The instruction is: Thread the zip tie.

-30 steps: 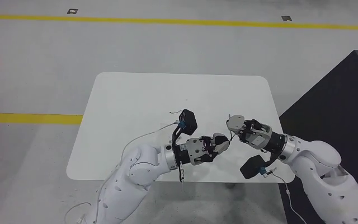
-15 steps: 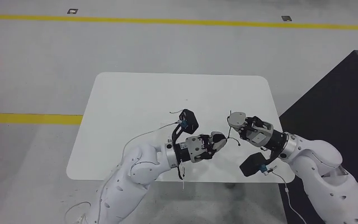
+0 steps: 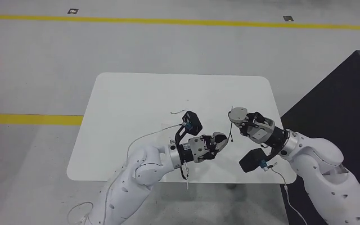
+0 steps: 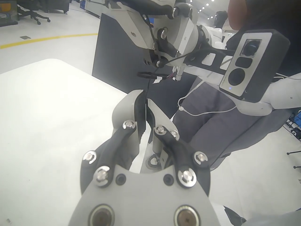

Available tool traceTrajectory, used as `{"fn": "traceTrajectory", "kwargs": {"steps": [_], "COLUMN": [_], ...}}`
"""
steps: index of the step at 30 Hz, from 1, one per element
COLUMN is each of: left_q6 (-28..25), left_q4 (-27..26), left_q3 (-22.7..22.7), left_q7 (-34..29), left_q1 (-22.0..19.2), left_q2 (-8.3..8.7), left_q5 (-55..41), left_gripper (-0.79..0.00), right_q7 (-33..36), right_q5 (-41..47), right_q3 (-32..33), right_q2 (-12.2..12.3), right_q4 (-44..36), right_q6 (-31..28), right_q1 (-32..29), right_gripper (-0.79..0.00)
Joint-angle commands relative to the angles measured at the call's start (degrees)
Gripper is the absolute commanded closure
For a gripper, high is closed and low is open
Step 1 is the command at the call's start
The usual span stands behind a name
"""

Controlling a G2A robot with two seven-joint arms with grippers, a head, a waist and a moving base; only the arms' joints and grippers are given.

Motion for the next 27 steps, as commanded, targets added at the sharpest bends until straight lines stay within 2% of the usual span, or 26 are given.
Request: {"fn": "traceTrajectory", "kwargs": {"steps": [1, 27], "left_q6": [0.21, 2.48], "left_q4": [0.28, 5.85], "left_q3": [-0.08, -2.07], "left_q7": [0.04, 0.51], "left_q1": [-0.03, -0.26], "left_q2": [-0.01, 0.1], "left_q5": [0.33, 3.05], "left_gripper": [0.0, 0.0], "right_q7": [-0.02, -0.5], "right_q5": [0.0, -0.62], "right_q3": [-0.21, -0.21], "right_q2": [-0.06, -0.33], "right_q4": [0.2, 0.59], "right_q6": [0.19, 0.14], "right_q1": [0.21, -0.01], "right_gripper": [0.0, 0.0]}}
